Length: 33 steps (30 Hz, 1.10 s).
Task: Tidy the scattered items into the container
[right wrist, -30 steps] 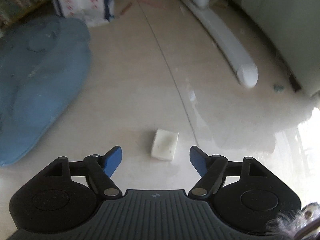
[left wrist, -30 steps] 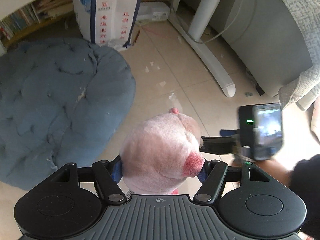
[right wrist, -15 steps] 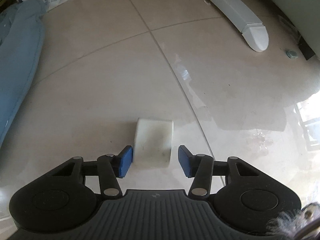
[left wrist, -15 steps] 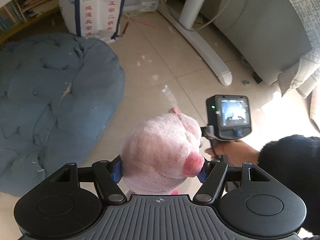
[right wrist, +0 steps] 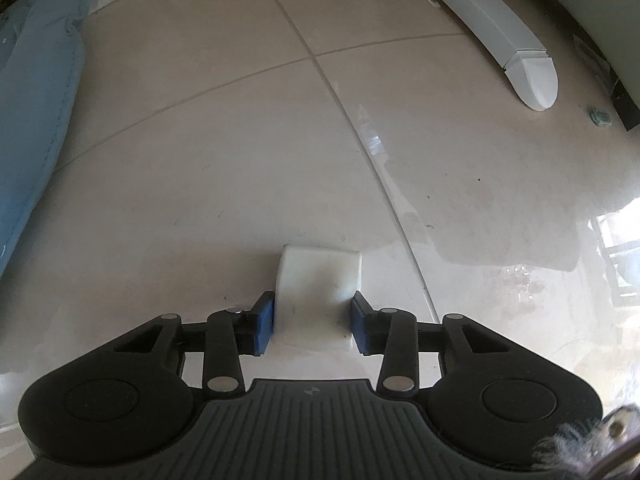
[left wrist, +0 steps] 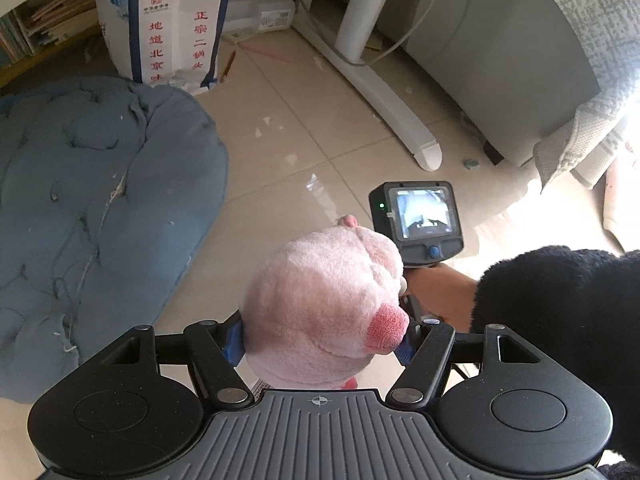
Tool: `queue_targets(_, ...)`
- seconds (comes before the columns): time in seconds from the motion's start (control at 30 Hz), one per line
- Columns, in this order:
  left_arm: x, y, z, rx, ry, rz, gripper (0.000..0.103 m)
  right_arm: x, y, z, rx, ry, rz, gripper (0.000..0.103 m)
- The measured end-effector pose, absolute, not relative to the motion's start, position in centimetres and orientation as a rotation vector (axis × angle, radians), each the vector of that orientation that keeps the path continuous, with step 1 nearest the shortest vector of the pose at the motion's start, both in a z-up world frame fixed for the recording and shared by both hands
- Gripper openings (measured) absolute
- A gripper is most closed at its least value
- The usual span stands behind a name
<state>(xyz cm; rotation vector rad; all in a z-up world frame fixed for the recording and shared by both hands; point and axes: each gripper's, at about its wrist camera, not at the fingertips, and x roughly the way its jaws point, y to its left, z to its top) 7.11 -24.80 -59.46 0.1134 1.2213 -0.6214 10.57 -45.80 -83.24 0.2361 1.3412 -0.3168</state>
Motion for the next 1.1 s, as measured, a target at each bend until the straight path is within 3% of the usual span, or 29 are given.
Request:
queue_targets(0.2, 6.8, -24.1, -57.6, 0.104, 1.204, -0.626, 0.068, 10.3, -45.1, -80.9, 0.188, 1.363, -0.301, 0.027)
queue_targets(0.4, 5.7, -23.6, -53.9, 0.087, 1.246, -0.627, 0.068, 8.3, -44.7, -73.8, 0.208, 1.317, -0.289, 0.025)
queue_targets(1.1, 2.8, -20.2, -28.0, 0.134, 1.228, -0.671, 0.068, 2.3, -39.9, -42.0, 0.216, 1.259, -0.243, 0.025)
